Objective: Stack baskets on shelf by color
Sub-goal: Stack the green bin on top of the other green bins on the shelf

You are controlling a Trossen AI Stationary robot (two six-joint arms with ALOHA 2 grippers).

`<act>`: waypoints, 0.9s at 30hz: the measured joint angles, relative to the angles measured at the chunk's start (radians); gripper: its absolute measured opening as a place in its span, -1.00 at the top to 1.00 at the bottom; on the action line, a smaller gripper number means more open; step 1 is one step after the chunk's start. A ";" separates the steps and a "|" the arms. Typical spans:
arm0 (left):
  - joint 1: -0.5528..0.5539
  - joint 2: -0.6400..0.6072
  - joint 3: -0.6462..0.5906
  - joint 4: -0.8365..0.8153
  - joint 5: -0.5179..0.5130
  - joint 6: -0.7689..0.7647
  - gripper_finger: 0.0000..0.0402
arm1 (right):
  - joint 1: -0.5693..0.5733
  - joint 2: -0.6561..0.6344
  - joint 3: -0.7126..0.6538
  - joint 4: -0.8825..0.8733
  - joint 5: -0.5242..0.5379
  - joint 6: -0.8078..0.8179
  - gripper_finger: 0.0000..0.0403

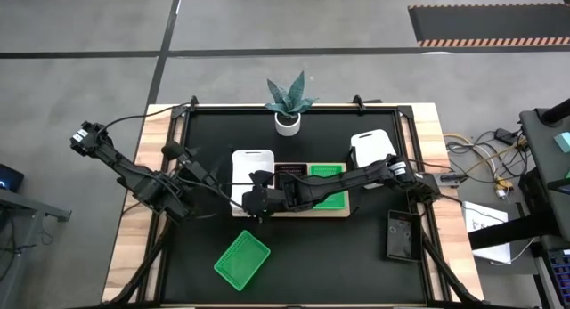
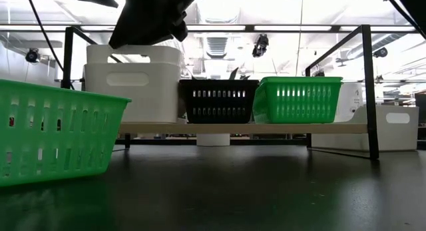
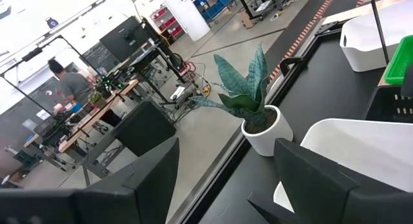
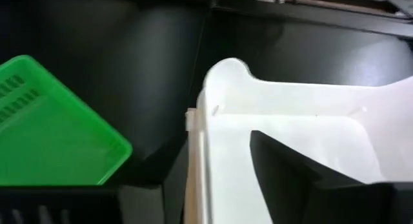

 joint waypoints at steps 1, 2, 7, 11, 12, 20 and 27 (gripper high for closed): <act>0.000 0.000 0.000 0.000 0.000 0.000 -0.18 | 0.000 -0.004 0.000 -0.007 -0.015 0.001 0.16; 0.000 0.000 0.000 0.000 -0.001 0.000 -0.18 | 0.000 -0.008 0.002 -0.019 -0.027 0.005 0.13; -0.001 0.000 0.002 0.001 -0.003 0.000 -0.18 | 0.000 -0.035 0.041 -0.127 -0.034 0.027 0.04; -0.001 0.000 0.003 0.013 -0.005 0.000 -0.18 | 0.008 -0.068 0.050 -0.250 -0.064 0.027 0.03; -0.001 0.000 0.003 0.013 -0.005 0.000 -0.18 | 0.010 -0.077 0.050 -0.278 -0.079 0.027 0.04; 0.000 0.000 0.006 0.204 -0.010 0.184 -0.18 | 0.081 -0.176 0.028 -0.458 -0.104 0.043 0.17; -0.001 0.012 0.004 0.611 0.043 0.575 -0.18 | 0.175 -0.276 -0.021 -0.561 -0.103 0.121 0.35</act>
